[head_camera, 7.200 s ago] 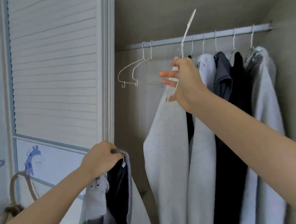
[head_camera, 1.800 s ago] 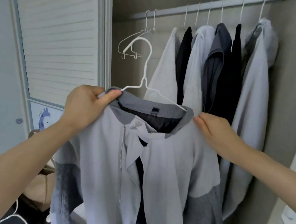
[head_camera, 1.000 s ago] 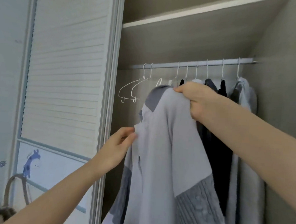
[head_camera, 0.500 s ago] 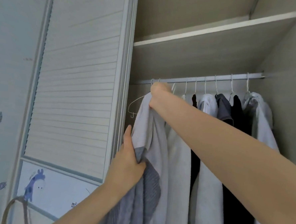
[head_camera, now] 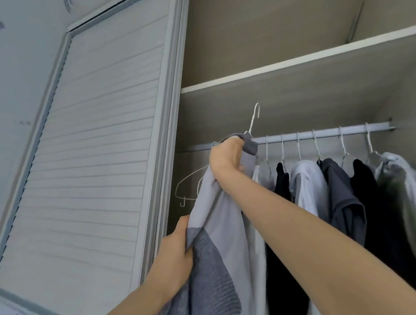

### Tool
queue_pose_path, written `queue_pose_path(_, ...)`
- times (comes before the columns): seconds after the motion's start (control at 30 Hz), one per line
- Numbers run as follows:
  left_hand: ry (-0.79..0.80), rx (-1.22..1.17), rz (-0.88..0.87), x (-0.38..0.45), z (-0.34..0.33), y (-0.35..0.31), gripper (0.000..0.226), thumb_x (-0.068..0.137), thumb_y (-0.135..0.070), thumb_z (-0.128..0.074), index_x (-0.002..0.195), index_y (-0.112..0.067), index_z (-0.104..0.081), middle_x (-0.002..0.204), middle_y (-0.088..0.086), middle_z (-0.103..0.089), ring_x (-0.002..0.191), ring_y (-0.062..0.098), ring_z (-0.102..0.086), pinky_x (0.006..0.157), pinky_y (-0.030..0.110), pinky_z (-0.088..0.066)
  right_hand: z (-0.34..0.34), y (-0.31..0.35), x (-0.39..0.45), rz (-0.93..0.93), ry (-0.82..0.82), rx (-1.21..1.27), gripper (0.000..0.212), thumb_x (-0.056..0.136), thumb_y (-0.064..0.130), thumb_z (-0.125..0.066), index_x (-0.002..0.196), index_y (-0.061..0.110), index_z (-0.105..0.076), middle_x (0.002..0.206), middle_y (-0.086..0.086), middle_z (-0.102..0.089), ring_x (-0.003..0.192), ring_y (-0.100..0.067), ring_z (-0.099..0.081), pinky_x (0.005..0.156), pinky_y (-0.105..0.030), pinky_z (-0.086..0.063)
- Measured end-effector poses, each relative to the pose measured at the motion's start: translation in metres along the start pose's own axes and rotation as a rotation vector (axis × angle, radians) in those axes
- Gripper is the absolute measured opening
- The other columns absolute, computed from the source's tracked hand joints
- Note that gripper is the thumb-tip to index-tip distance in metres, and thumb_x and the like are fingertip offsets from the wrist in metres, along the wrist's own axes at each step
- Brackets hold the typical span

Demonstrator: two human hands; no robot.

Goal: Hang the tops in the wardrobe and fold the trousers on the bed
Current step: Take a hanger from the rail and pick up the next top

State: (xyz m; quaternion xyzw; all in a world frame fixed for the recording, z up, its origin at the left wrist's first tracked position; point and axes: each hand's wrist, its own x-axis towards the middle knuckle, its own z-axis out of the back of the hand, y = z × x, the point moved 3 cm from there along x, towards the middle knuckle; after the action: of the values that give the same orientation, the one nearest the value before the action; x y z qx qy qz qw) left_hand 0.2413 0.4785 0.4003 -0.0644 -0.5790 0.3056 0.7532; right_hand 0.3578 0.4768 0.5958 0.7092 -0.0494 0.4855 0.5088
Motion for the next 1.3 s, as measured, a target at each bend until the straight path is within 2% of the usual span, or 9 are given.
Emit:
queue_pose_path(0.17,0.038,0.034,0.013,0.035,-0.041,0.025,0.037,0.097,-0.008,-0.043,0.112,-0.041,-0.036,0.085,-0.010,-0.062,0.071,-0.003,-0.060,0.057,0.009,-0.043,-0.030,-0.021,0.036,-0.055,-0.160,0.031,0.028,0.098,0.011,-0.047,0.124,0.010,-0.038,0.125,-0.008,-0.058,0.112,-0.029,-0.056,0.097,-0.042,-0.029)
queue_pose_path(0.37,0.077,0.051,0.081,0.054,-0.078,0.059,0.017,0.095,-0.009,-0.040,0.102,-0.024,-0.039,0.083,0.000,-0.060,0.072,0.011,-0.059,0.055,0.016,-0.040,-0.062,-0.068,0.056,-0.009,-0.113,-0.127,0.037,0.092,0.008,-0.051,0.125,0.007,-0.034,0.129,-0.012,-0.051,0.119,-0.030,-0.052,0.097,-0.046,-0.030)
queue_pose_path(0.5,0.093,0.023,0.076,0.062,-0.088,0.070,0.021,0.093,-0.008,-0.041,0.104,-0.026,-0.042,0.086,-0.003,-0.061,0.071,0.001,-0.058,0.058,0.014,-0.044,-0.071,-0.087,0.072,-0.063,-0.093,-0.059,0.038,0.092,0.004,-0.045,0.129,0.005,-0.034,0.135,-0.015,-0.047,0.124,-0.033,-0.047,0.103,-0.049,-0.025)
queue_pose_path(0.63,0.135,0.013,0.040,0.066,-0.092,0.076,0.025,0.092,-0.002,-0.043,0.107,-0.022,-0.044,0.091,0.002,-0.063,0.079,0.009,-0.061,0.071,0.025,-0.049,-0.069,-0.106,0.082,-0.156,-0.094,0.008,0.039,0.095,0.001,-0.020,0.131,0.003,-0.036,0.139,-0.018,-0.045,0.127,-0.037,-0.045,0.104,-0.048,-0.024)
queue_pose_path(0.8,0.162,0.026,0.022,0.060,-0.093,0.088,0.039,0.090,0.001,-0.042,0.117,-0.027,-0.044,0.095,0.001,-0.064,0.082,0.004,-0.061,0.072,0.019,-0.049,-0.072,-0.135,0.088,-0.247,-0.054,-0.095,0.042,0.103,0.012,-0.028,0.141,-0.004,-0.031,0.149,-0.023,-0.034,0.137,-0.037,-0.033,0.113,-0.044,-0.021)
queue_pose_path(0.97,0.139,-0.024,0.045,0.045,-0.092,0.095,0.035,0.094,-0.002,-0.046,0.122,-0.023,-0.045,0.099,0.003,-0.066,0.088,0.012,-0.066,0.083,0.038,-0.055,-0.069,-0.131,0.049,0.179,0.061,-0.450,0.050,0.090,0.007,-0.048,0.131,-0.015,-0.028,0.135,-0.031,-0.033,0.121,-0.043,-0.040,0.095,-0.046,-0.040)
queue_pose_path(1.07,0.108,-0.048,0.057,0.034,-0.088,0.097,0.040,0.093,0.000,-0.046,0.121,-0.028,-0.044,0.096,0.000,-0.067,0.084,0.005,-0.065,0.079,0.027,-0.056,-0.078,-0.130,0.010,0.373,0.059,-0.738,0.062,0.095,0.009,-0.040,0.146,-0.008,-0.009,0.146,-0.029,-0.022,0.122,-0.041,-0.040,0.087,-0.046,-0.049)
queue_pose_path(1.17,0.095,-0.036,0.067,0.017,-0.083,0.096,0.051,0.091,0.003,-0.046,0.128,-0.032,-0.040,0.100,-0.007,-0.066,0.087,-0.003,-0.063,0.072,0.010,-0.050,-0.079,-0.141,-0.025,0.453,0.185,-0.872,0.057,0.097,0.008,-0.034,0.146,-0.009,-0.010,0.151,-0.029,-0.014,0.122,-0.042,-0.038,0.082,-0.049,-0.050)
queue_pose_path(1.3,0.108,-0.030,0.103,-0.020,-0.080,0.095,0.052,0.091,0.002,-0.047,0.133,-0.028,-0.039,0.099,-0.008,-0.065,0.084,-0.002,-0.064,0.073,0.017,-0.054,-0.059,-0.147,-0.058,0.490,0.297,-0.947,0.065,0.094,0.010,-0.047,0.145,-0.011,-0.012,0.152,-0.030,-0.007,0.125,-0.043,-0.035,0.089,-0.046,-0.050)
